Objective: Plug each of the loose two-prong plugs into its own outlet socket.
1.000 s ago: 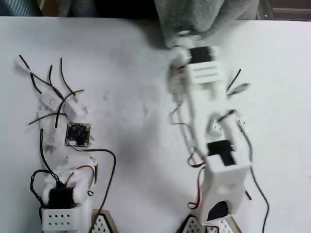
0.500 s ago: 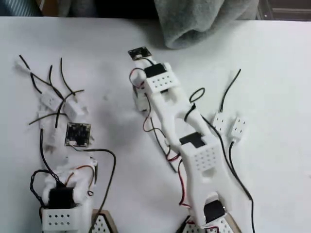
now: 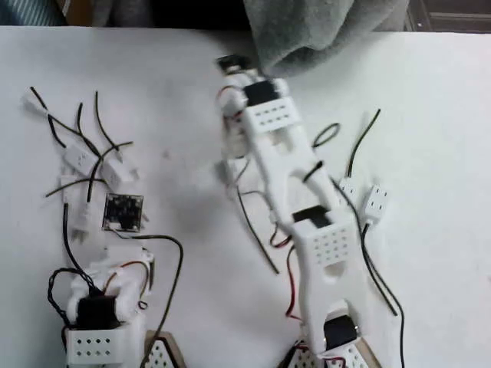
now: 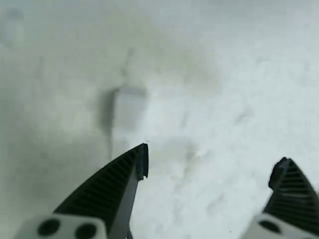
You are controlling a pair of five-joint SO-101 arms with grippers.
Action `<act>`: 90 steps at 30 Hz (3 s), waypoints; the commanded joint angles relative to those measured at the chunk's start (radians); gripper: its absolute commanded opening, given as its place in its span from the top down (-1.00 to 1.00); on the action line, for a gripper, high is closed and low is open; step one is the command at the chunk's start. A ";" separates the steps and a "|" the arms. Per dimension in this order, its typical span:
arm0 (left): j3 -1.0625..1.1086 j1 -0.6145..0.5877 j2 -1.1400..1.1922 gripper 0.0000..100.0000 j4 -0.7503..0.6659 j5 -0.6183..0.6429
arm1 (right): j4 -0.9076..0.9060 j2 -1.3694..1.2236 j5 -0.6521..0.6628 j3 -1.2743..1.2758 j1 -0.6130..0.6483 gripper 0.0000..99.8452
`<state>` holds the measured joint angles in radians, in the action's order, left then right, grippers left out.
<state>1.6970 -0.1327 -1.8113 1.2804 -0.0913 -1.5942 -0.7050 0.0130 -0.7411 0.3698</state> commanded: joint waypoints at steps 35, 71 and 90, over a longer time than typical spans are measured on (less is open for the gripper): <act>-0.005 0.008 -0.001 0.95 -0.002 0.005 | -0.125 0.355 0.086 0.026 -0.139 0.25; -0.107 -0.127 -0.004 0.95 -0.135 -0.063 | 0.889 1.056 0.092 1.685 -0.222 0.25; -0.393 -0.415 0.002 0.64 -0.601 -0.318 | 0.963 1.055 0.094 1.728 -0.220 0.25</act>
<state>1.3518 -0.4780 -1.8190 0.7925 -0.4258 -0.6475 0.3168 0.1005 0.9927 0.1580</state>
